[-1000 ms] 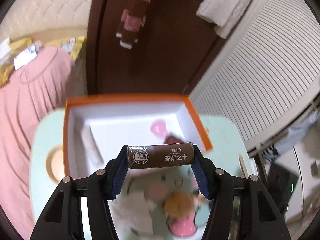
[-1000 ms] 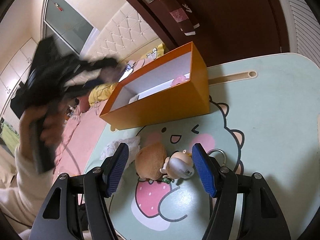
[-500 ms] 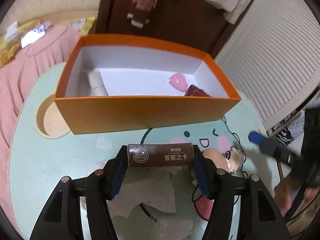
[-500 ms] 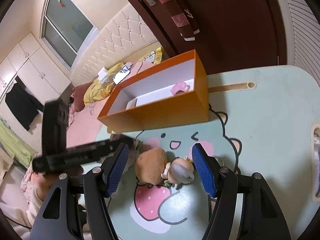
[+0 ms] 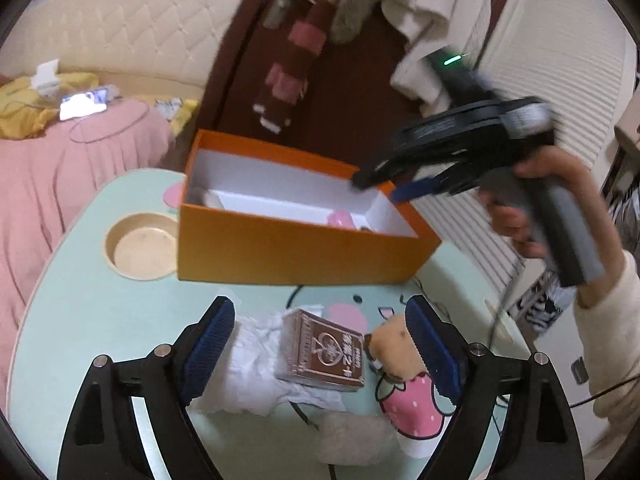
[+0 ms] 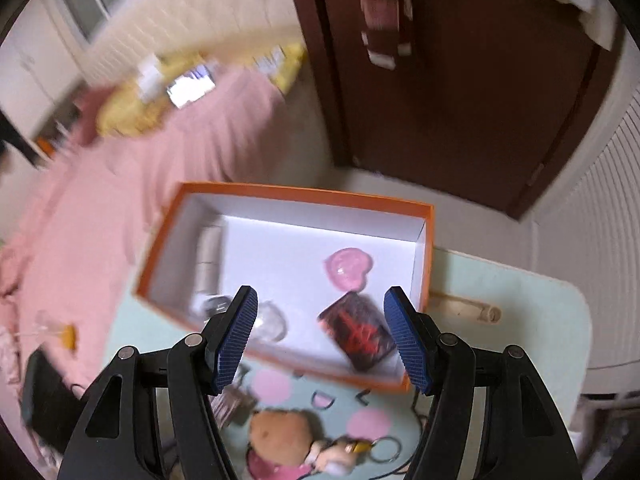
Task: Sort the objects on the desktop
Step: 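Place the brown card box on the tissue with the left tool, then grasp the pink heart-shaped item in the box with the right tool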
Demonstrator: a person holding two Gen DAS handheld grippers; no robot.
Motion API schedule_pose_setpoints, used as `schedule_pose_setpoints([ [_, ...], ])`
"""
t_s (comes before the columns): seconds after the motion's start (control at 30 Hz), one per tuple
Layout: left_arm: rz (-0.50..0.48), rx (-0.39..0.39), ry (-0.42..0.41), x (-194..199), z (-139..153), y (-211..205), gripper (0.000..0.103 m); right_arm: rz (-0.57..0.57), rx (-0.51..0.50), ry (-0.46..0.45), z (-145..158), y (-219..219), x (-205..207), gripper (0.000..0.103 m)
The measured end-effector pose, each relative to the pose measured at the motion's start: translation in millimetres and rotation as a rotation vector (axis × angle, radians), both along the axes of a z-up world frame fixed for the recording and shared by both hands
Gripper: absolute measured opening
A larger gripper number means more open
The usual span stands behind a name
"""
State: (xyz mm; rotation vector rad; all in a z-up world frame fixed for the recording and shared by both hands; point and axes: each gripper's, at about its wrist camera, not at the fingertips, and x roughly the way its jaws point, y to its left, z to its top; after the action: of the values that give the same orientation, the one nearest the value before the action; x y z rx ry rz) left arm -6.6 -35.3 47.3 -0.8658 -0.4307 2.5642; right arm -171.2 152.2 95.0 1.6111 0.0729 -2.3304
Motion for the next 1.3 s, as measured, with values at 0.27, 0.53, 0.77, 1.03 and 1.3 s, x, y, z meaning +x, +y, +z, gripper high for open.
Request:
schedule_pose_setpoints([
  [0.27,0.053,-0.004,0.031,0,2,-14,0.087,-0.069,0.135,-0.164,-50,-18,-49,0.067],
  [0.53,0.053,0.05,-0.003,-4,-2,-19,0.088,-0.037,0.331,-0.133,-65,-33,-50,0.051],
  [0.77,0.045,0.055,-0.002,-3,-3,-19,0.088,0.021,0.357,-0.133,-64,-41,-44,0.042],
  [1.03,0.043,0.063,-0.01,-3,-4,-18,0.088,0.015,0.281,-0.187,-59,-31,-49,0.038],
  [1.3,0.046,0.067,-0.017,-3,-5,-19,0.088,-0.023,0.169,-0.209,-56,-15,-50,0.037],
])
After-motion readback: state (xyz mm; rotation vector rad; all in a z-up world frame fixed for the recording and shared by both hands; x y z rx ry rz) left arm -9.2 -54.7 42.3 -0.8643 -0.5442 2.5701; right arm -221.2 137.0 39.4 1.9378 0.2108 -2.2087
